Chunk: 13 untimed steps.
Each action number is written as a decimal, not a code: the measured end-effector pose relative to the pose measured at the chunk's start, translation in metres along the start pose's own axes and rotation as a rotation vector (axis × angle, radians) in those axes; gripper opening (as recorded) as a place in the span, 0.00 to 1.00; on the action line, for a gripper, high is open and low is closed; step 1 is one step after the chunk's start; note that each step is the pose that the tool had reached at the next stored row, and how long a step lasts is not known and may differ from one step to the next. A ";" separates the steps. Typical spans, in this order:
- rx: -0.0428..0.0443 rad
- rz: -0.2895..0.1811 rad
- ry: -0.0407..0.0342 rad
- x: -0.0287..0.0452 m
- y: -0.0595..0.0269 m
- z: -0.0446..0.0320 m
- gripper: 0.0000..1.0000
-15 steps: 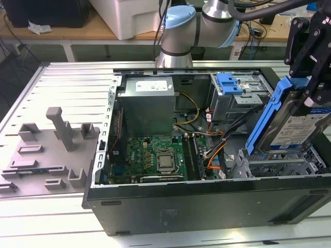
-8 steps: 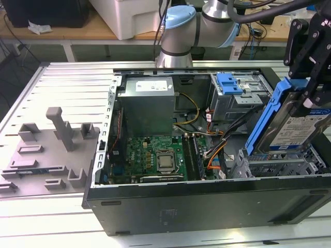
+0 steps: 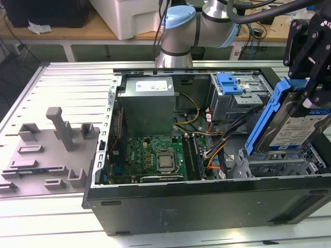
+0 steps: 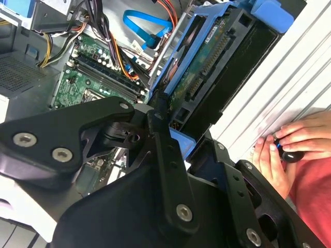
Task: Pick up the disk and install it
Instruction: 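Insert the disk into the insertion slot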
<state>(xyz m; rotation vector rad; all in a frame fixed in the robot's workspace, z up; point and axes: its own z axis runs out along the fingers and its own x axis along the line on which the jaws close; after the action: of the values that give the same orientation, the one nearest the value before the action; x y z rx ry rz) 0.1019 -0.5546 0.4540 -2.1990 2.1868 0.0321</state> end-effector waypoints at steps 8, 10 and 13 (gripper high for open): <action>0.0000 0.000 0.0002 -0.0008 0.0002 0.0007 0.36; 0.0000 0.000 0.0001 -0.0008 0.0002 0.0014 0.36; 0.0000 0.000 0.0001 -0.0007 0.0002 0.0028 0.36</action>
<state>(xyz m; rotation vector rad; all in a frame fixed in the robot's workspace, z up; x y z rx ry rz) 0.1017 -0.5537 0.4513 -2.1991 2.1869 0.0320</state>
